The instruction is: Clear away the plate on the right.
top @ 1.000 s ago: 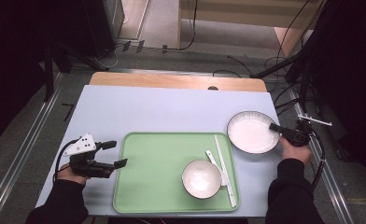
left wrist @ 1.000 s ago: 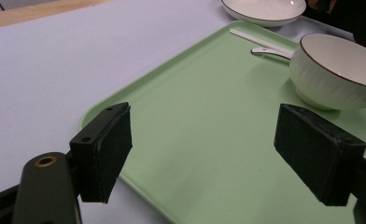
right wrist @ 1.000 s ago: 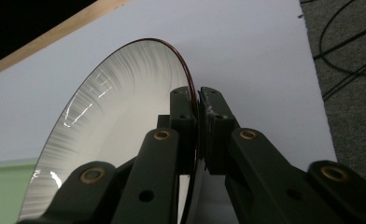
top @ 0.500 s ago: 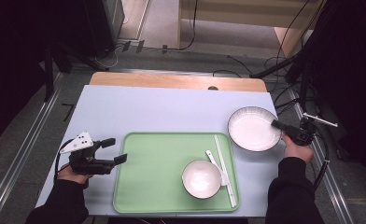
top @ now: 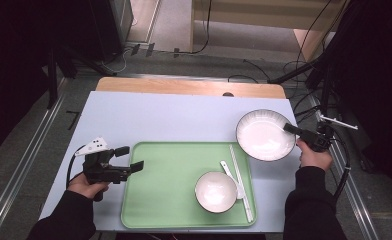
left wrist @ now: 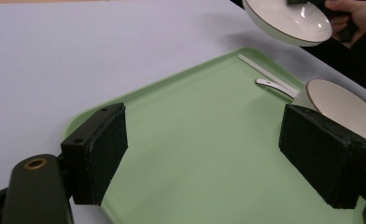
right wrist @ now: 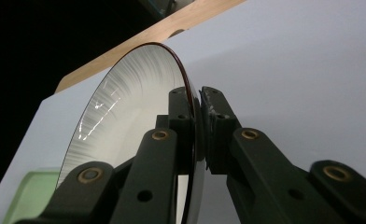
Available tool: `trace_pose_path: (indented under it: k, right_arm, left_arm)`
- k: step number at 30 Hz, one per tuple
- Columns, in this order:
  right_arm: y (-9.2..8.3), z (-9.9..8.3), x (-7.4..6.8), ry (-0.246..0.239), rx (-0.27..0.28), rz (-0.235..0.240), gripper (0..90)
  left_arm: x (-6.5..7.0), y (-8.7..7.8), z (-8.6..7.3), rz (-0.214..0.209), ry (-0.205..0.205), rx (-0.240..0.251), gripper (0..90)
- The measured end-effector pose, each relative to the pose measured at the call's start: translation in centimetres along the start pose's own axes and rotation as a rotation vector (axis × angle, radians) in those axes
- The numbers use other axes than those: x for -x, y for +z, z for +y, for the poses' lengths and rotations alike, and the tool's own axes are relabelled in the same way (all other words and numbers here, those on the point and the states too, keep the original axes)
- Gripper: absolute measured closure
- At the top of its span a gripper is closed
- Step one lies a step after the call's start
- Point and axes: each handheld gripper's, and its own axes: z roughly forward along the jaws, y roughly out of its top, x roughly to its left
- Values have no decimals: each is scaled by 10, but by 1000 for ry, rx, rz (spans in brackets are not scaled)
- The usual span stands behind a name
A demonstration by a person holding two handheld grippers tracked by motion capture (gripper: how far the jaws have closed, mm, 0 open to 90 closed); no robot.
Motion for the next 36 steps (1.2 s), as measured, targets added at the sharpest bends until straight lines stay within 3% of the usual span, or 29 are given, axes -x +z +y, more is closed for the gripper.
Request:
trace_pose_path:
  k: [5,8,11,14,22,30,36]
  right_arm:
    - [8,0,-13,-16,-11,22,849]
    - [13,0,-22,-30,-26,38,848]
    - [18,0,-32,-38,-41,52,848]
    - [23,0,-40,-37,-50,66,848]
    - [36,-1,-61,-44,-71,96,846]
    - [54,-3,-86,-67,-96,136,845]
    - [66,-7,-100,-60,-118,157,845]
  left_arm:
    - [7,7,6,-4,40,-14,154]
    - [9,12,12,17,35,-36,143]
    - [9,12,21,-10,8,-36,141]
    - [7,12,31,-64,-40,-15,140]
    - [12,25,49,-16,10,-25,200]
    - [4,38,54,-52,-51,-31,192]
    - [5,46,60,22,-53,-46,269]
